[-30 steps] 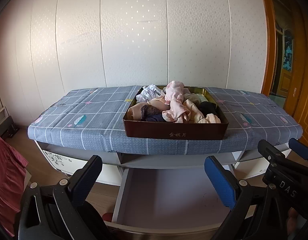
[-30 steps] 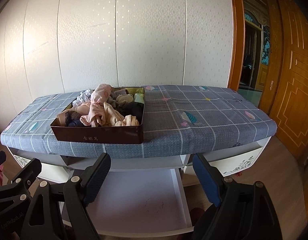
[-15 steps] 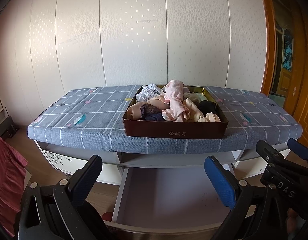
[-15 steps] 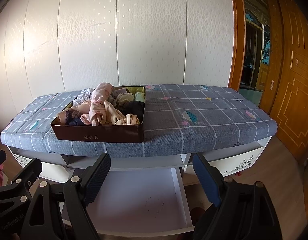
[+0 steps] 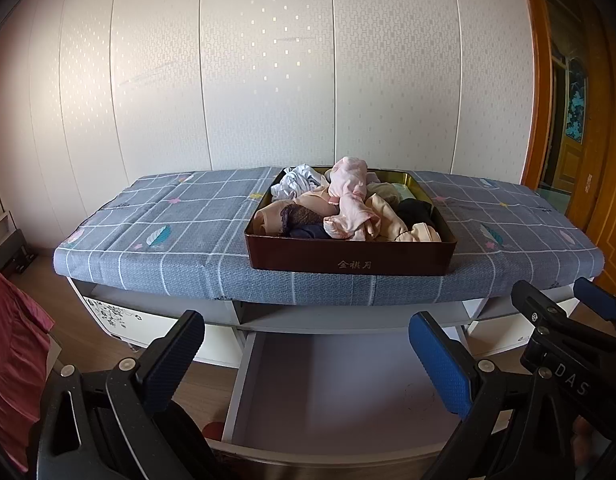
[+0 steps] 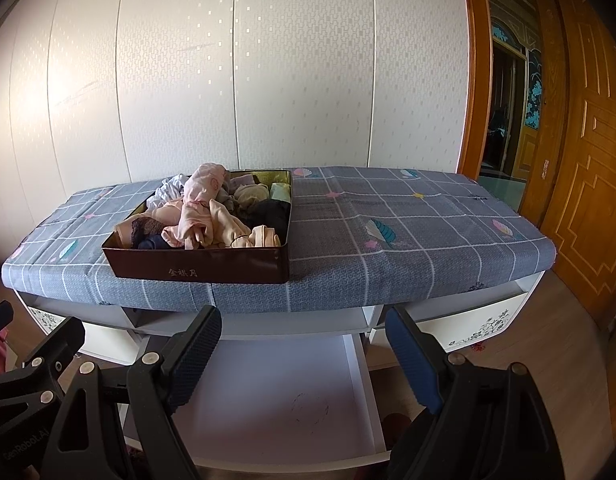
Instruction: Organize soft objects
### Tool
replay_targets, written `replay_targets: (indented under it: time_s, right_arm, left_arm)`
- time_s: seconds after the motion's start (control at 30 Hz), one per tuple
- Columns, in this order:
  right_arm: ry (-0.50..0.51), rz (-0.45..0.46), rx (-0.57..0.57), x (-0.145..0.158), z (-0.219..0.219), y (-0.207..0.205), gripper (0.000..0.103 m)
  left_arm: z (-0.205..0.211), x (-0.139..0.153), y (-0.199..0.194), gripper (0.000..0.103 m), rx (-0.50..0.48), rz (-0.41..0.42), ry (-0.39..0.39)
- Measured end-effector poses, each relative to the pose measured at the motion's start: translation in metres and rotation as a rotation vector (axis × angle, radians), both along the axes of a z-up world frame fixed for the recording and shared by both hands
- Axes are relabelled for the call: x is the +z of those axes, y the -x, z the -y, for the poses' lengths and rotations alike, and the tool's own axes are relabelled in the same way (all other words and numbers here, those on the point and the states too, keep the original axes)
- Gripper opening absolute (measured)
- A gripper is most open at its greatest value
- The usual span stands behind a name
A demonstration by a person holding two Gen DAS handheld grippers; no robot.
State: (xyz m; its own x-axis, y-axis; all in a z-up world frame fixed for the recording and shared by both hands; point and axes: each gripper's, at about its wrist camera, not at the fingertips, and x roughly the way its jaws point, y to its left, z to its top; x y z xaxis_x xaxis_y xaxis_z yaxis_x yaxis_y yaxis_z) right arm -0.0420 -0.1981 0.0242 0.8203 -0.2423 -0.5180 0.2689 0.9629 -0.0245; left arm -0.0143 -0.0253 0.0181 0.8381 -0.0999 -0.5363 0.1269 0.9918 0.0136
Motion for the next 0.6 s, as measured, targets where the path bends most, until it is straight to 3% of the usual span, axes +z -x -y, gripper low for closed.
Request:
replay_targets:
  time_s: [0.6]
  right_arm:
    - [-0.002, -0.019, 0.019, -0.0047, 0.0002, -0.0021, 0.086]
  left_arm:
    - [-0.0043, -0.0014, -0.0012, 0.103, 0.011, -0.004, 0.005]
